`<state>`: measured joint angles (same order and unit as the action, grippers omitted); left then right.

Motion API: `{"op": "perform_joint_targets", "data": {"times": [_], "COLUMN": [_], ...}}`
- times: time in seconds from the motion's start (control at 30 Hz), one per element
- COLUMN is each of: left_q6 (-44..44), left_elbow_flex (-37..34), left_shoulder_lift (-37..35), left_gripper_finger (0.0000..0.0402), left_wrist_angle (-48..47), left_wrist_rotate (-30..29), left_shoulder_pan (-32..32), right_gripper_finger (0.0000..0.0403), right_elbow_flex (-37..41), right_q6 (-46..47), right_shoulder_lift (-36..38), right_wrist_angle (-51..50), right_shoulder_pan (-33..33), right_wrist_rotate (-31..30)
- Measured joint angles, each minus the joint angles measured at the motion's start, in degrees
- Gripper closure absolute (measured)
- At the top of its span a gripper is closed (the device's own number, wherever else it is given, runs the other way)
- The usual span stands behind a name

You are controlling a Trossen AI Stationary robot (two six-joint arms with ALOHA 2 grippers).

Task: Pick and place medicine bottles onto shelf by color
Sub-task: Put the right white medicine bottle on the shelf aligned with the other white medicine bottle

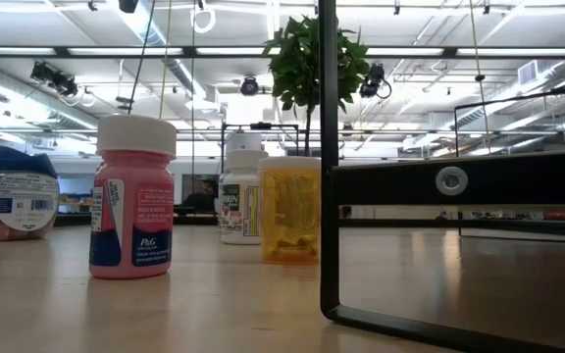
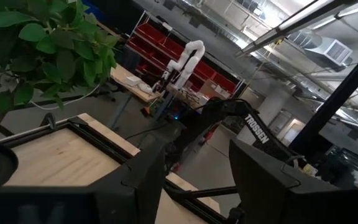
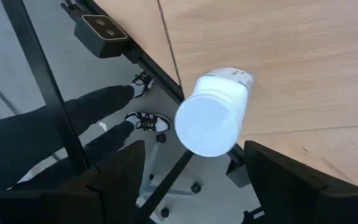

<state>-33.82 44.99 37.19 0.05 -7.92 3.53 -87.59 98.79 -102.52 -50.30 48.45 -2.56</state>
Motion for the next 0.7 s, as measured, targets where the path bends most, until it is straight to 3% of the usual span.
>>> {"op": "perform_joint_targets", "data": {"times": [0.23,0.4,0.57,0.7], "left_q6": [4.0,-1.3,-1.6,-2.8], "left_elbow_flex": [0.0,0.0,0.0,0.0], "left_shoulder_lift": [1.1,5.1,9.1,9.8], "left_gripper_finger": [0.0205,0.0205,0.0207,0.0214], "left_wrist_angle": [0.1,-2.2,-1.3,1.9], "left_wrist_rotate": [0.0,2.7,12.5,13.1], "left_shoulder_pan": [0.0,1.0,1.2,1.8], "right_gripper_finger": [0.0122,0.0122,0.0122,0.0122], "right_elbow_flex": [-5.8,-11.9,-15.4,-15.8], "right_q6": [1.6,4.1,1.2,-4.1], "right_shoulder_lift": [0.0,0.0,0.0,0.0], "right_wrist_angle": [-8.7,-19.2,-24.3,-22.9], "right_shoulder_pan": [0.0,-1.2,-8.1,-15.5], "right_wrist_rotate": [0.9,-2.3,-5.1,-5.1]}}
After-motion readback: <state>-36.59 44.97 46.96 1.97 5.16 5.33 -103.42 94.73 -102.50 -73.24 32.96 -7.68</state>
